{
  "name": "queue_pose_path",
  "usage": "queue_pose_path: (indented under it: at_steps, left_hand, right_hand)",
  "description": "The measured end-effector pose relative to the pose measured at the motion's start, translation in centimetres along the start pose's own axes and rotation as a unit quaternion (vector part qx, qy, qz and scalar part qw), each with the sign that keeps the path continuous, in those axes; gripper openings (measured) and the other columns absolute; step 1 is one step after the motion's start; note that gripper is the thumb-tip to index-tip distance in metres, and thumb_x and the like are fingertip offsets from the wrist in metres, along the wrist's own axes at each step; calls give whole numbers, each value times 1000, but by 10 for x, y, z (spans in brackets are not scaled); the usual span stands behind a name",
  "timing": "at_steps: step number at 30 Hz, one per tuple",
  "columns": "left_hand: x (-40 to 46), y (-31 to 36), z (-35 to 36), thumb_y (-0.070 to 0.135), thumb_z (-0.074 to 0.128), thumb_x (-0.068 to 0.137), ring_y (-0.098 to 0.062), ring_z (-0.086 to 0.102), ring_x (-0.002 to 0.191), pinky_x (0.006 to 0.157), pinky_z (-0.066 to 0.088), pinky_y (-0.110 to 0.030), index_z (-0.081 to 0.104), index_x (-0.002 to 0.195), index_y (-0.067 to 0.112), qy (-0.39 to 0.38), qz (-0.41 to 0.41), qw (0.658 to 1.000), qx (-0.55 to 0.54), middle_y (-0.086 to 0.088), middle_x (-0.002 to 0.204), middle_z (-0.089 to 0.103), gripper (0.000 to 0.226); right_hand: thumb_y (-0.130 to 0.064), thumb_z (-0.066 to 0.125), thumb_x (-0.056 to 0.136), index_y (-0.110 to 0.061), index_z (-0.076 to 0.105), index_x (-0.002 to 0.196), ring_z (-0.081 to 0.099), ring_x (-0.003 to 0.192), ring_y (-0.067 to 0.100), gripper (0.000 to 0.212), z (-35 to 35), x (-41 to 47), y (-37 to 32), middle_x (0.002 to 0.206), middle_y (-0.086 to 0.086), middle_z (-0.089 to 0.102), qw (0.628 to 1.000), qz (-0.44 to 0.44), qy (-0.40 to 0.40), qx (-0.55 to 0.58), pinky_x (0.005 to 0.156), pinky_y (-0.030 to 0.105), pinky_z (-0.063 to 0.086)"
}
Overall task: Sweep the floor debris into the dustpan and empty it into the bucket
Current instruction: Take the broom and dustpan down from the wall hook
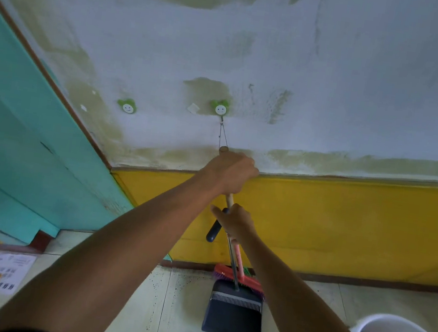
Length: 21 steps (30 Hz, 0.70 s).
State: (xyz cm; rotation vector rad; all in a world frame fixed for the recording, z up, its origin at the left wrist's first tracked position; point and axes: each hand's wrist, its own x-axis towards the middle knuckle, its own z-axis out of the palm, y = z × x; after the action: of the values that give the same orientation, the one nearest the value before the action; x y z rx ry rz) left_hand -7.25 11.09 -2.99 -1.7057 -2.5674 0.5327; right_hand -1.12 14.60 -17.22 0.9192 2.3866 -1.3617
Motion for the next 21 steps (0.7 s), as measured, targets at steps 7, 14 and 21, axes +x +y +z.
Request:
queue_pose_path:
  at_steps: [7,14,21]
  left_hand:
    - [22,3,31,14,67,85,-20,62,91,78,43,-32,70,90,20,-109,38,975,187,2,96,67,8]
    - [27,10,31,13,63,89,-20,57,98,85,39,-32,68,95,19,-141,26,964,225,0,103,66,10]
    - [13,7,-23,18,55,95,-19,56,106,80,34,-29,66,106,19,-116,4,958,263,1,113,64,15]
  right_hand:
    - [-38,66,81,-24,48,125,64,62,17,49,21,24,6,82,-2,60,996,14,23,86,37,28,52]
    - [-9,61,77,-19,46,125,68,58,27,52,30,18,7,78,3,59,991,-2,49,127,51,48,59]
    - [-19,73,77,-16,43,105,69,54,29,41,-6,-4,-22,84,4,57,993,-50,56,88,45,45,58]
